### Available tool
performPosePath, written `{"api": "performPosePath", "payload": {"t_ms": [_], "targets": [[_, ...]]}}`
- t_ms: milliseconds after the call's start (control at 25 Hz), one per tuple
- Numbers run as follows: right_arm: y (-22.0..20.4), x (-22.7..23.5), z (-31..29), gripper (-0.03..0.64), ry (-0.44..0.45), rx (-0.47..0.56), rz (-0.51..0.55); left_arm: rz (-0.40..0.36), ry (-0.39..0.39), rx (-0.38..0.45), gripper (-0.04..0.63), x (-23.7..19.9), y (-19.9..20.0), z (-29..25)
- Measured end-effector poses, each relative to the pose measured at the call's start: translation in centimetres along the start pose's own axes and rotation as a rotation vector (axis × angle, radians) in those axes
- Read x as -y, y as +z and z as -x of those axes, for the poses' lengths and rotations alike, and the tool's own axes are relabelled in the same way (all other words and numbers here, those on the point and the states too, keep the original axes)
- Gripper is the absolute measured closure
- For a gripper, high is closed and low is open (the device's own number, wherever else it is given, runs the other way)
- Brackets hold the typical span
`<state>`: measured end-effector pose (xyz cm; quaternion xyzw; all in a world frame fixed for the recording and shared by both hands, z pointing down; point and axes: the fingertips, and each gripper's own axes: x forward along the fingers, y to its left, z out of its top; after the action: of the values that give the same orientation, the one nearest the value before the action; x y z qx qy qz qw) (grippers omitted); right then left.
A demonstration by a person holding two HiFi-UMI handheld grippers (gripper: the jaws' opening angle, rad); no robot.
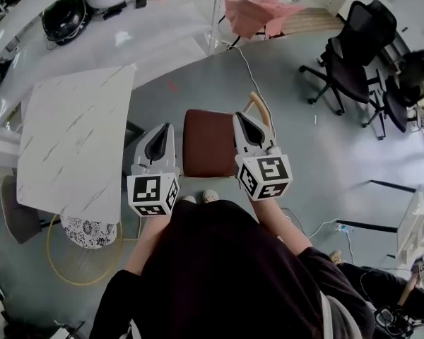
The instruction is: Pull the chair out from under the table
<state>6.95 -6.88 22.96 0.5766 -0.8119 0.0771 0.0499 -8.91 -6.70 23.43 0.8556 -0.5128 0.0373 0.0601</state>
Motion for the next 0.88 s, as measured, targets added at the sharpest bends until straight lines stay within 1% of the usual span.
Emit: {"api": "performPosePath", "payload": {"t_ms": [160, 320, 440, 880], "targets": [[3.4, -2.2, 0.5, 0.595, 0.035, 0.08, 0.101, -0.025, 0.057, 0.053, 0.588, -1.0, 3.0, 1.8], [4.6, -3.8, 0.9, 0.595, 0.058, 0.115, 0.145, -0.06, 0.078, 0.09, 0.588, -1.1, 4.5, 3.1], [4.6, -4.2, 0.9, 0.595, 0.065, 0.122, 0.147, -0.07, 0.078, 0.097, 0.588, -1.0, 4.7, 3.3], [3.8, -4.6, 1.2, 0.596, 0.066, 0.116, 0.125, -0.065, 0.058, 0.093, 0.588, -0.6, 4.0, 3.5]]}}
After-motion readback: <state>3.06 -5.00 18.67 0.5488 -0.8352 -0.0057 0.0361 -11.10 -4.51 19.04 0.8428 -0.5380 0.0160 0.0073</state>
